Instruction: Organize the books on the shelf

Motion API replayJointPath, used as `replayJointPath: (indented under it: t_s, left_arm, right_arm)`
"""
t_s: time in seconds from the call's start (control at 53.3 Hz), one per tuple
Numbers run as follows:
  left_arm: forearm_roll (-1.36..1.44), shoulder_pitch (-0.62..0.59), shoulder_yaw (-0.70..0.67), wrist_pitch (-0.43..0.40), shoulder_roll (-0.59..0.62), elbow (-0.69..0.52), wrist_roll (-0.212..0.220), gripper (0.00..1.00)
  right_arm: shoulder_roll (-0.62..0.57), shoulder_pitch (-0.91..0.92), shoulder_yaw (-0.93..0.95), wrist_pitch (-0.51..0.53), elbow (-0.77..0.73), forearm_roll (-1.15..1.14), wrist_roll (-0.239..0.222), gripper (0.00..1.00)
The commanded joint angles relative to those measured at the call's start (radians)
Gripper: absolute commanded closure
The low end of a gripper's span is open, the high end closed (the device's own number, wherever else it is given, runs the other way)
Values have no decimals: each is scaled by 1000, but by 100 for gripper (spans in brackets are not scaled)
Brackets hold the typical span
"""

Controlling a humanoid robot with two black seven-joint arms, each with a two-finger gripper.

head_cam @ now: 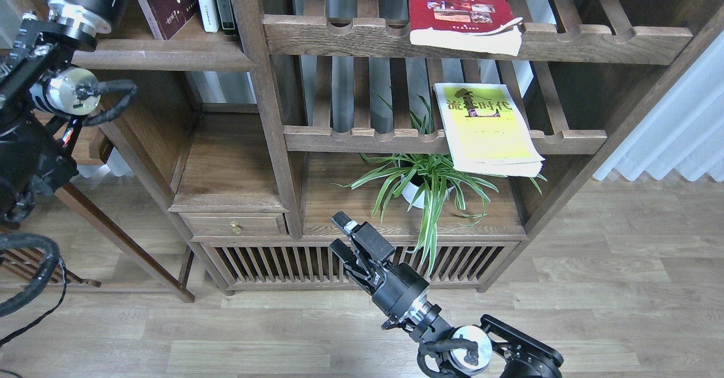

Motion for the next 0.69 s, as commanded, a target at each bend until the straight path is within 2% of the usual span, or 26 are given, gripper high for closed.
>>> replayJointPath:
  t_s: [0.0,0.676]
  left_arm:
    - [-34,-31,0,0,-19,1,0,72]
    - [-100,-115,-57,2,-79,1,0,72]
  right_arm:
    - [0,-9,-2,0,0,0,0,2]
    - [0,-27,0,0,0,0,0,2]
